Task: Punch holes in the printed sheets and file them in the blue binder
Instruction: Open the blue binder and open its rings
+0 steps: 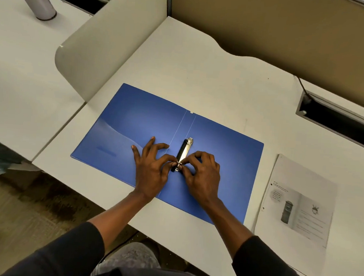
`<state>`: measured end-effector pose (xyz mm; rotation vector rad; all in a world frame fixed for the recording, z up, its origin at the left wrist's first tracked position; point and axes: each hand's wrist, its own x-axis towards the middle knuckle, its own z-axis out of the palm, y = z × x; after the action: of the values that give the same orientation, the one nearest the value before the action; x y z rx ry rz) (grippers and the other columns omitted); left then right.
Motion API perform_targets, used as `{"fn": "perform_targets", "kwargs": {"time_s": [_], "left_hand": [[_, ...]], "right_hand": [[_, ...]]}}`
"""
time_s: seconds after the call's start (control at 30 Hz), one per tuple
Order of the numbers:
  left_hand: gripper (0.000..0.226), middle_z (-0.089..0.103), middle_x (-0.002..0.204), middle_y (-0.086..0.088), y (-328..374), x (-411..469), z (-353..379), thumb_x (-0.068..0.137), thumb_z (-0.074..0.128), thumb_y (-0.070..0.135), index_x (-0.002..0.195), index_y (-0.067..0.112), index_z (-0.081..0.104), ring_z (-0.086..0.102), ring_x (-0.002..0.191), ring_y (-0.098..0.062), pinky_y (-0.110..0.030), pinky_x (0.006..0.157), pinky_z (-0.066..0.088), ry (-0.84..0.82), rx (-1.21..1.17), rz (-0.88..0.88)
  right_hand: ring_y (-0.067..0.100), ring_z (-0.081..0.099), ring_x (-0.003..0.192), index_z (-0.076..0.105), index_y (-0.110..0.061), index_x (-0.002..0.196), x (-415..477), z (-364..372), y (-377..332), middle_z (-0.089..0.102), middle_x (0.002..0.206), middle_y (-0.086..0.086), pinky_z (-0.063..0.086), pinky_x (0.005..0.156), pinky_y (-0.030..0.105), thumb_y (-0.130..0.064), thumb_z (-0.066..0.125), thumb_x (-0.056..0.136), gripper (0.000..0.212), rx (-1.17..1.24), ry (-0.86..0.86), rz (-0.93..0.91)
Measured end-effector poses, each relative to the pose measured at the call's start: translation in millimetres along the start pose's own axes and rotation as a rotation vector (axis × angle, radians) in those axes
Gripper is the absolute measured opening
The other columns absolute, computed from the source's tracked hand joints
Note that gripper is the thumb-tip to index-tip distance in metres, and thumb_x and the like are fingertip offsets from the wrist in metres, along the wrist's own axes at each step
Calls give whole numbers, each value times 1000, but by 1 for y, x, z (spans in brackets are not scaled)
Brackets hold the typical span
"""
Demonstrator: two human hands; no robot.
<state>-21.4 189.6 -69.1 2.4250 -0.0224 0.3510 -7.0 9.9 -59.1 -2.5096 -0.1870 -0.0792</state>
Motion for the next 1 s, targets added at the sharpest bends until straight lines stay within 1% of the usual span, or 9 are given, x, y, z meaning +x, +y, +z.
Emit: {"fn": "perform_targets", "kwargs": {"time_s": [0.17, 0.27, 0.33, 0.4, 0.53, 0.73, 0.83, 0.9, 1.0], "left_hand": [[19, 69, 131, -5, -2, 0, 3, 99, 60, 29, 104, 24, 77, 41, 151, -41, -85, 114, 13, -61, 122, 53], [18, 68, 131, -7, -4, 0, 5, 96, 61, 21, 106, 23, 76, 39, 152, -43, -88, 110, 14, -82, 161, 59], [18, 67, 132, -8, -1, 0, 6, 92, 64, 16, 106, 23, 74, 38, 152, -44, -89, 110, 13, -90, 185, 58], [19, 65, 132, -8, -1, 0, 8, 90, 63, 14, 105, 23, 72, 36, 153, -44, -88, 111, 12, -94, 199, 53], [24, 66, 131, -7, 0, 0, 9, 94, 48, 23, 102, 21, 71, 37, 153, -42, -87, 112, 11, -92, 187, 25], [17, 67, 130, -6, 1, 1, 7, 94, 60, 17, 103, 22, 73, 39, 152, -41, -86, 113, 11, -89, 187, 5], [19, 68, 129, -5, 4, 1, 3, 99, 56, 21, 106, 21, 73, 40, 152, -39, -84, 116, 8, -97, 186, 5], [24, 67, 131, -4, 5, 0, 0, 99, 53, 26, 114, 20, 71, 40, 153, -35, -82, 118, 7, -111, 202, -2], [33, 64, 136, -5, 10, 0, -5, 94, 58, 28, 124, 16, 65, 44, 150, -31, -77, 121, 7, -94, 207, -25]], "right_hand": [[21, 57, 114, 75, -27, 102, 0, 0, -1, 66, 114, -2, 39, 91, 33, -36, 66, 91, 18, 8, 0, 4], [21, 59, 109, 74, -25, 101, -3, 1, -2, 66, 110, -1, 46, 80, 30, -35, 65, 91, 17, 7, 4, 13], [18, 58, 106, 73, -25, 101, -4, 1, -6, 64, 108, -3, 39, 64, 17, -35, 66, 91, 15, 26, 11, 32], [15, 56, 106, 72, -26, 101, -5, 0, -7, 62, 108, -4, 29, 57, 11, -36, 66, 90, 15, 42, 12, 53], [14, 55, 105, 72, -25, 102, -5, -2, -3, 62, 109, -3, 24, 57, 9, -37, 63, 92, 18, 19, 1, 33], [13, 53, 108, 71, -24, 106, -7, 0, 3, 62, 112, -2, 22, 60, 7, -35, 69, 96, 15, -13, -29, 6], [18, 55, 111, 70, -21, 112, -12, 0, 6, 61, 115, 2, 35, 66, 9, -31, 68, 97, 19, 10, -43, -30], [22, 57, 113, 69, -18, 118, -18, -6, 8, 61, 117, 4, 47, 72, 18, -26, 67, 96, 23, 42, -11, -31], [21, 57, 115, 69, -17, 118, -32, -29, 13, 63, 118, 3, 48, 74, 19, -17, 71, 93, 26, 16, 100, -22]]}}
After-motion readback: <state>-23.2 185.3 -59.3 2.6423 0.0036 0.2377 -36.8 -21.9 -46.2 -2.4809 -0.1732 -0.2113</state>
